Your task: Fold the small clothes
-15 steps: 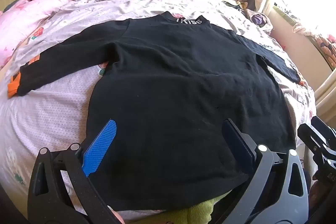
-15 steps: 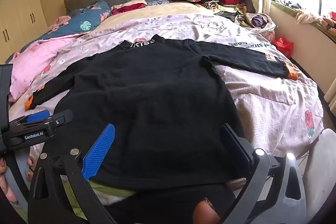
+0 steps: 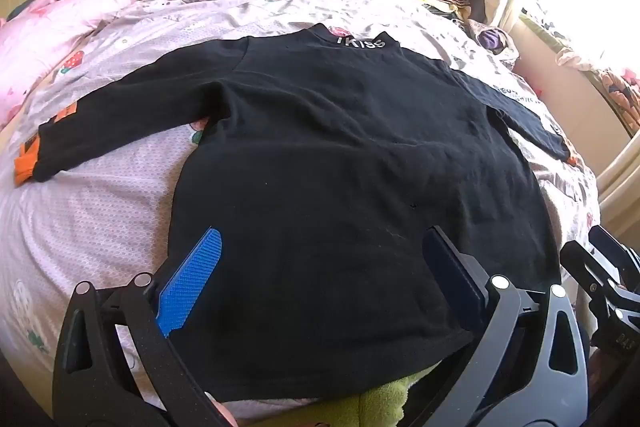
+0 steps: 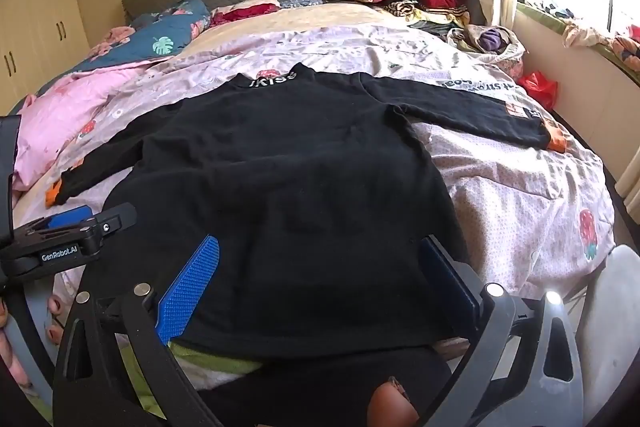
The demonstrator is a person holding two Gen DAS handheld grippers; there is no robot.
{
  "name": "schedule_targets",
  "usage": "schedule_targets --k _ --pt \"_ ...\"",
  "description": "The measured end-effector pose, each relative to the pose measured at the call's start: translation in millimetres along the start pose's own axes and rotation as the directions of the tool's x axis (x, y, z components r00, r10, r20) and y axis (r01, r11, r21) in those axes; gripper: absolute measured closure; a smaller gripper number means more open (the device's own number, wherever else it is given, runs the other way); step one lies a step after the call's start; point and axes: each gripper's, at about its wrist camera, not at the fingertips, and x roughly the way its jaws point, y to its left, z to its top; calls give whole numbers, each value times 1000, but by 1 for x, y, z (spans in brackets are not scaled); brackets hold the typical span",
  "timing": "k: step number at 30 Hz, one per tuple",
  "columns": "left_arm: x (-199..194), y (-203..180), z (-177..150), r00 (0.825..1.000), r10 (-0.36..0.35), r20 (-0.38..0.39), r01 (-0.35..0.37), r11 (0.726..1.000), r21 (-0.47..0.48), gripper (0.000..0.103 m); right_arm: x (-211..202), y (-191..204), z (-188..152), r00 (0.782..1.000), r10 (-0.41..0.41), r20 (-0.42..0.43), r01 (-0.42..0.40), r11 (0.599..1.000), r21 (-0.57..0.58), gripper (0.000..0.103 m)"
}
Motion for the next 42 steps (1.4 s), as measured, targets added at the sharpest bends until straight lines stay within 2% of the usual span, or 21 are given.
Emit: schedule_targets --k 42 --pt "-3 10 2 1000 -25 6 25 1000 1 8 -2 14 0 1000 -10 8 10 1000 -24 4"
